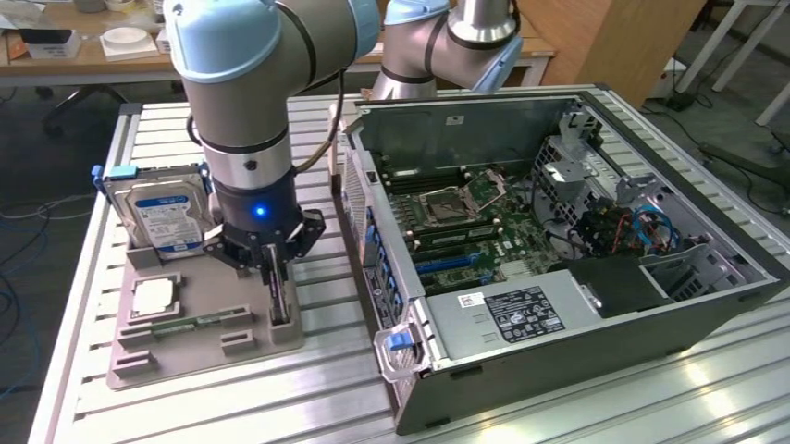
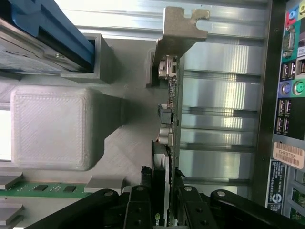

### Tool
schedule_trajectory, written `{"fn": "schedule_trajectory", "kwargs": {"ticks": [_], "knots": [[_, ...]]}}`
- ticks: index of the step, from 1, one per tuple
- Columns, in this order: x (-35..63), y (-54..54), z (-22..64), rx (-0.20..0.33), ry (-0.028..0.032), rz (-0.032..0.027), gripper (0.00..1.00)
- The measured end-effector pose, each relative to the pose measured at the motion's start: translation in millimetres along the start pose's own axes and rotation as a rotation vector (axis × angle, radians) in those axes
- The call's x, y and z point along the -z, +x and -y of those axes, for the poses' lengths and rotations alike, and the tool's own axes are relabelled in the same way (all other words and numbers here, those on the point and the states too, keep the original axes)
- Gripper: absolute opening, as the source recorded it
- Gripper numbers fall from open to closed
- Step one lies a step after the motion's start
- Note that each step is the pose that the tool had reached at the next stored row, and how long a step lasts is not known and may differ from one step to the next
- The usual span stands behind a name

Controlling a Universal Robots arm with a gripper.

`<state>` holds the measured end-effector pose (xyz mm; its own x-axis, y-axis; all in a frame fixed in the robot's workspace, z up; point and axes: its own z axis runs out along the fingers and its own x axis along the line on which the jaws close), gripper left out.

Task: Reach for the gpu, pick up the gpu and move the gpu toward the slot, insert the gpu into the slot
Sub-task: 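Pick up the gpu and move the gpu toward the slot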

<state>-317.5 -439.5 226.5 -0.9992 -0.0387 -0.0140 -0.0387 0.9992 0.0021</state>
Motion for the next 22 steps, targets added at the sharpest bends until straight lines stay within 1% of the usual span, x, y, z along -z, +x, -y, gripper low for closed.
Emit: {"fn": "schedule_trajectory", "kwargs": {"ticks": [22], "knots": [[100.1,-1.1,-0.2,0.000,0.0004,0.0000,0.27]]}}
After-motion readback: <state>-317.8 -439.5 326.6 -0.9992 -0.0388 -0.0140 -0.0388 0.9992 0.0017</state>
